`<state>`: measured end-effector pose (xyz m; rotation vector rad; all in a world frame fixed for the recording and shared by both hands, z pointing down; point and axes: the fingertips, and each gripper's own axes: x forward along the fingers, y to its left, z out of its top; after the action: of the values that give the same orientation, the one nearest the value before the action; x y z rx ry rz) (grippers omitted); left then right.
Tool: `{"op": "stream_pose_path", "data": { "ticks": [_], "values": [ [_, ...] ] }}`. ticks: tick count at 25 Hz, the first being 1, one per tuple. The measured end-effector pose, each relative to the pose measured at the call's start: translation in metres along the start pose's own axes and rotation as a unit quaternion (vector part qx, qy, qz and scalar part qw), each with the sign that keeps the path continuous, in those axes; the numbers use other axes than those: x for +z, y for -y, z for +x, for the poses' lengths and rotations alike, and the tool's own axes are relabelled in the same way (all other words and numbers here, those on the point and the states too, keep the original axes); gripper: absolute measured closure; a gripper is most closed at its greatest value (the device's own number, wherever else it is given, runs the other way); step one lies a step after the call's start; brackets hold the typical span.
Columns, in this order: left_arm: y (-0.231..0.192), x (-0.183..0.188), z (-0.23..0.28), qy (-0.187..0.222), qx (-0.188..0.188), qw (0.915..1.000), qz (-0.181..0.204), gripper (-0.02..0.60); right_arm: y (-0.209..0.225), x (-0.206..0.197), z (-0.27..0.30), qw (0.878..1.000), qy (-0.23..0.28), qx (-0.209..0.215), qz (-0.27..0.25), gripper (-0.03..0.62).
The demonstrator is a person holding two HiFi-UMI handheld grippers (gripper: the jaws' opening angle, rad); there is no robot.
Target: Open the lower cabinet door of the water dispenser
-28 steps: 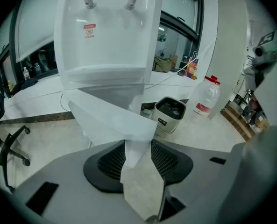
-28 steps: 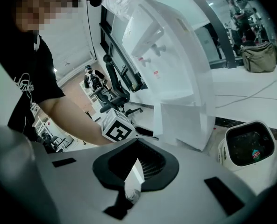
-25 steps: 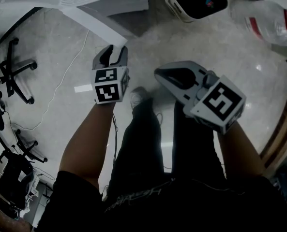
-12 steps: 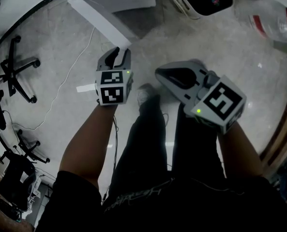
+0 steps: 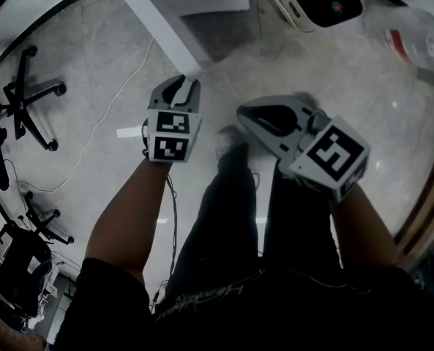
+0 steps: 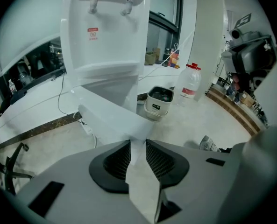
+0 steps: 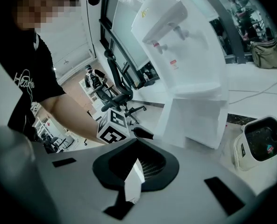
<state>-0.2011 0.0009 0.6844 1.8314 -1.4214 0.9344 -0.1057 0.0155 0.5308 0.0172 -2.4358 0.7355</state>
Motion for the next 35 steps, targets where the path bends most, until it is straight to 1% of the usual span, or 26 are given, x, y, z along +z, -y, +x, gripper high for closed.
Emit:
{"op": "stream_pose_path", "data": {
  "ticks": [6, 12, 17, 19, 27, 35],
  "values": [
    [-0.013, -0.016, -0.010, -0.010, -0.010, 0.9997, 0.018, 0.485, -0.010, 0.004, 0.015, 1.000, -0.008, 0.009, -0.007, 0.582],
    [-0.029, -0.031, -0.021, -0.016, -0.029, 0.9988, 0.036, 0.486, -0.016, 0.010, 0.028, 1.000, -0.017, 0.014, -0.014, 0.582],
    [-0.045, -0.043, -0.030, -0.029, -0.041, 0.9962, 0.071, 0.486, -0.020, 0.016, 0.036, 0.999, -0.022, 0.017, -0.017, 0.582],
    [-0.051, -0.048, -0.032, -0.031, -0.044, 0.9955, 0.078, 0.486, -0.023, 0.017, 0.042, 0.999, -0.023, 0.019, -0.018, 0.582],
    [-0.074, -0.063, -0.042, -0.035, -0.033, 0.9966, 0.067, 0.485, -0.030, 0.021, 0.055, 0.999, -0.028, 0.025, -0.020, 0.582],
    [-0.098, -0.075, -0.051, -0.054, -0.024, 0.9963, 0.062, 0.485, -0.038, 0.025, 0.062, 0.999, -0.032, 0.022, -0.019, 0.582]
  ]
}}
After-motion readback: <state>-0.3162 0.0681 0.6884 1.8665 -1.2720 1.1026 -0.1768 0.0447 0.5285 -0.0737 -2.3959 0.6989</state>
